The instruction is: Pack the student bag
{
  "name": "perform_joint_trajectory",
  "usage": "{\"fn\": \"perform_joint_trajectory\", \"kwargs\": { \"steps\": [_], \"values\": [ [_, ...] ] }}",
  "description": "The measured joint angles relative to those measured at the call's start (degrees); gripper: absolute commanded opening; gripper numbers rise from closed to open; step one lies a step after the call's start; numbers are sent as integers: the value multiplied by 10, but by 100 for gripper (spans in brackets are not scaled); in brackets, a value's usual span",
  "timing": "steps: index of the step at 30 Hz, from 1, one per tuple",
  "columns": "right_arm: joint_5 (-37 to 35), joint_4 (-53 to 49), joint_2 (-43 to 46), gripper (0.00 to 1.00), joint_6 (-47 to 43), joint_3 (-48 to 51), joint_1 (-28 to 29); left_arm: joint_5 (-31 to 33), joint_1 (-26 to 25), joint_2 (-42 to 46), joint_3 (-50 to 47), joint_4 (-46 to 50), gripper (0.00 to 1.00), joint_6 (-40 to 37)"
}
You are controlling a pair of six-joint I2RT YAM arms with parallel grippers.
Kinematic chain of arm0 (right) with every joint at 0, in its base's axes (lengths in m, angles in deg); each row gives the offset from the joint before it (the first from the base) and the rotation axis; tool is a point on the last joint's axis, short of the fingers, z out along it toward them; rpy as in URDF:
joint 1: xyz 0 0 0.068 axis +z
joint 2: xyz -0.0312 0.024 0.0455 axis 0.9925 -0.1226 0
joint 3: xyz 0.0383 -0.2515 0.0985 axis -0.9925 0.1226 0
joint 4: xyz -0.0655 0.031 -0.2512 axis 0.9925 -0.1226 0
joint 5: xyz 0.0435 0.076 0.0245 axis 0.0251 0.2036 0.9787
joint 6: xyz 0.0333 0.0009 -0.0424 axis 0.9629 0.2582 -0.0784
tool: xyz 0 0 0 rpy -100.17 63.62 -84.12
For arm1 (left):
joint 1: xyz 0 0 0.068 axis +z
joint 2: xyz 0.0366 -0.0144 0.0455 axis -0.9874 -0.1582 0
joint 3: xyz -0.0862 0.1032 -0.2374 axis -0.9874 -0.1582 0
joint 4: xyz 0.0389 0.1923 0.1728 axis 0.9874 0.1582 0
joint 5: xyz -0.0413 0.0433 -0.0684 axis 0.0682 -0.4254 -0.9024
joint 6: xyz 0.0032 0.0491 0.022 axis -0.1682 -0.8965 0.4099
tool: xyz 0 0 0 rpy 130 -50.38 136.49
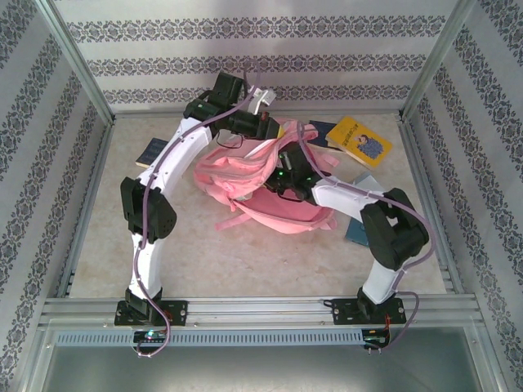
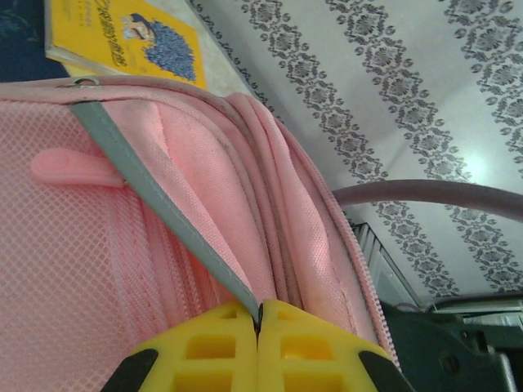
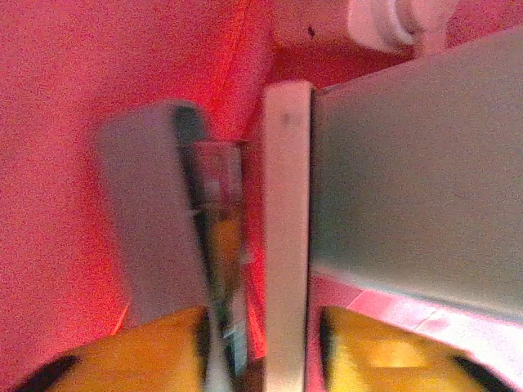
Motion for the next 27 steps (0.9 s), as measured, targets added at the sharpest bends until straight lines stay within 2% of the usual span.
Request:
{"fn": "perform_joint_trajectory", "kwargs": {
  "steps": [3,5,12,21,27],
  "values": [
    [-16,12,-13,75,16,-10,8,0,3,-10,5,1,0,0],
    [-24,14,-13,76,19,-9,8,-2,4,-14,7,0,0,-1],
    [-41,23,34,74,-24,41,8,-19,5,-14,8,1,0,-12],
    [-99,-149,233,68,-187,85,8,-24,11,11,-32,-1,0,-37],
    [-86,-240,356,65,-272,102,-5,-11,10,21,-59,14,0,-68]
  ]
}}
